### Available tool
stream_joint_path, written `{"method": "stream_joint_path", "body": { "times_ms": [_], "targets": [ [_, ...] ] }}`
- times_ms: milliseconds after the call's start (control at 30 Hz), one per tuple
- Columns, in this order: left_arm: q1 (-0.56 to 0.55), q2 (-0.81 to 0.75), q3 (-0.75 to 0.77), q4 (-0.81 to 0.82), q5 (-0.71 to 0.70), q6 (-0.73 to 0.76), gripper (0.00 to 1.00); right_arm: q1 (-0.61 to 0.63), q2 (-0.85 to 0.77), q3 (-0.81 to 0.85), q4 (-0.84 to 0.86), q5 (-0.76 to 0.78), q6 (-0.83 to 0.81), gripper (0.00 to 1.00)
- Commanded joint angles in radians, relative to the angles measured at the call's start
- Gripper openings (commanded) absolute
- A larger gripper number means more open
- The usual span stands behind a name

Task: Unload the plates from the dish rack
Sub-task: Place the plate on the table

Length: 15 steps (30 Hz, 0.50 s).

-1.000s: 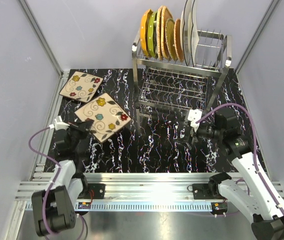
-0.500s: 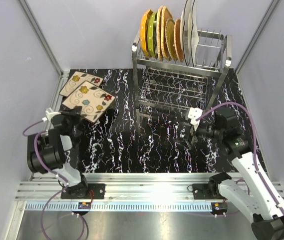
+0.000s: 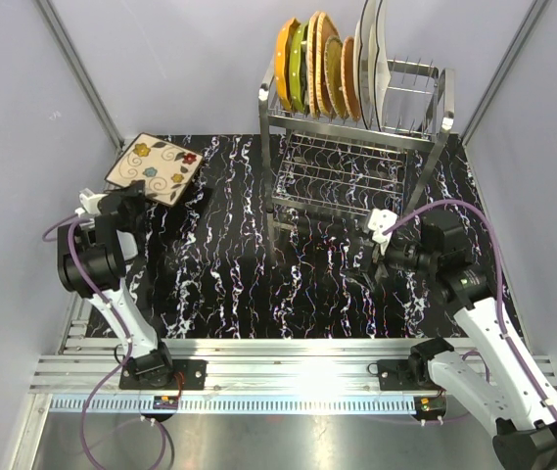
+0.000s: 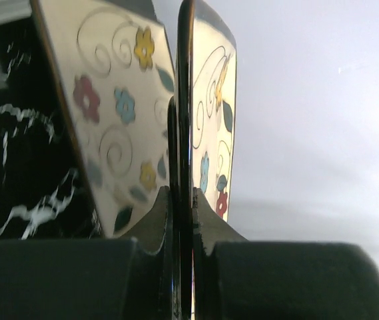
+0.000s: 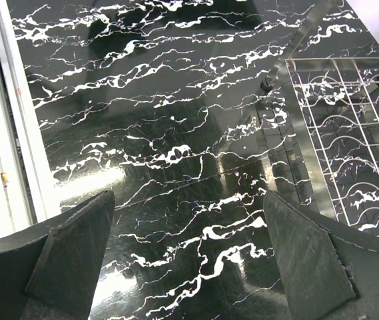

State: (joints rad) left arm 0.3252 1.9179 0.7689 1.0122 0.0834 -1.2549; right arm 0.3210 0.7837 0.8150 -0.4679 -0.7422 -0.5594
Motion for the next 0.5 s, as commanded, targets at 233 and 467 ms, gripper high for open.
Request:
{"method": "stream_joint_path", "body": {
  "times_ms": [233, 467],
  "targets": [
    [0.005, 0.079, 0.268, 0.097, -0.082, -0.023, 0.00, 0.006, 0.020, 0.053, 0.000, 0.035, -0.014, 1.00],
    [-0.005, 0.138, 0.372, 0.029, -0.108, -0.018, 0.00, 0.007, 0.045, 0.076, -0.003, 0.038, -0.036, 1.00]
  ]
}}
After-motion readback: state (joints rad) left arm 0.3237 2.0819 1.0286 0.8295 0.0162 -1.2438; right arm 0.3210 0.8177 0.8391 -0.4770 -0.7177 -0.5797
